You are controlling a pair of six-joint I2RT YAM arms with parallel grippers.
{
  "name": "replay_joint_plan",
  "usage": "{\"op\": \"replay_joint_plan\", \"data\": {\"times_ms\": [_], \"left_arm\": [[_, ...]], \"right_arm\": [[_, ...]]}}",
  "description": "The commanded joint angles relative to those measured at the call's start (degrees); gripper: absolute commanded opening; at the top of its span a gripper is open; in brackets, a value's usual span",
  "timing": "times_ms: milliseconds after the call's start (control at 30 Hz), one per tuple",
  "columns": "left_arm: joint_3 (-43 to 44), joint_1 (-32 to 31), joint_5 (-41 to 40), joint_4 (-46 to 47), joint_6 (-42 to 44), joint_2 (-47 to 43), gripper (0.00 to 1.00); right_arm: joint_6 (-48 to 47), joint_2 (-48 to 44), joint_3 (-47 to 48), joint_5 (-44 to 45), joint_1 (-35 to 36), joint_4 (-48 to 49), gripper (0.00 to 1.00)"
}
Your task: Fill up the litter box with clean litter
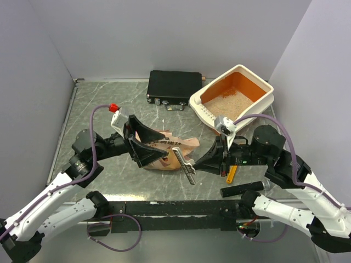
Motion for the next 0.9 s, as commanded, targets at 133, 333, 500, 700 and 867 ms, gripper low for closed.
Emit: {"op": "replay_joint_plan", "data": {"times_ms": [133,333,500,700,867], "left_arm": [[-2.39,-0.03,4.92,12.00,-8.65,-0.34,0.90],[-2.31,-0.03,6.15,13.32,-9.97,0.19,0.67],[-2.04,-0.21,6.59,13.06,-9.98,0.37,0.50],[-2.13,-0.30,6.85,12.89,-9.80,0.54,0.48],[-2.39,-0.21,7.38,12.80,-9.45,0.72,0.32]], "right_arm": [[-0.72,2.08,0.01,-3.39,0.43,8.57,0.00],[1.38,4.72,-0.96,-4.27,0.52,13.41,0.00],[2.26,6.13,-1.92,-4.71,0.52,15.52,0.00],[2.70,6.13,-2.36,-4.71,0.43,16.67,0.00],[3.32,5.60,-3.24,-4.45,0.52,17.81,0.00]]}}
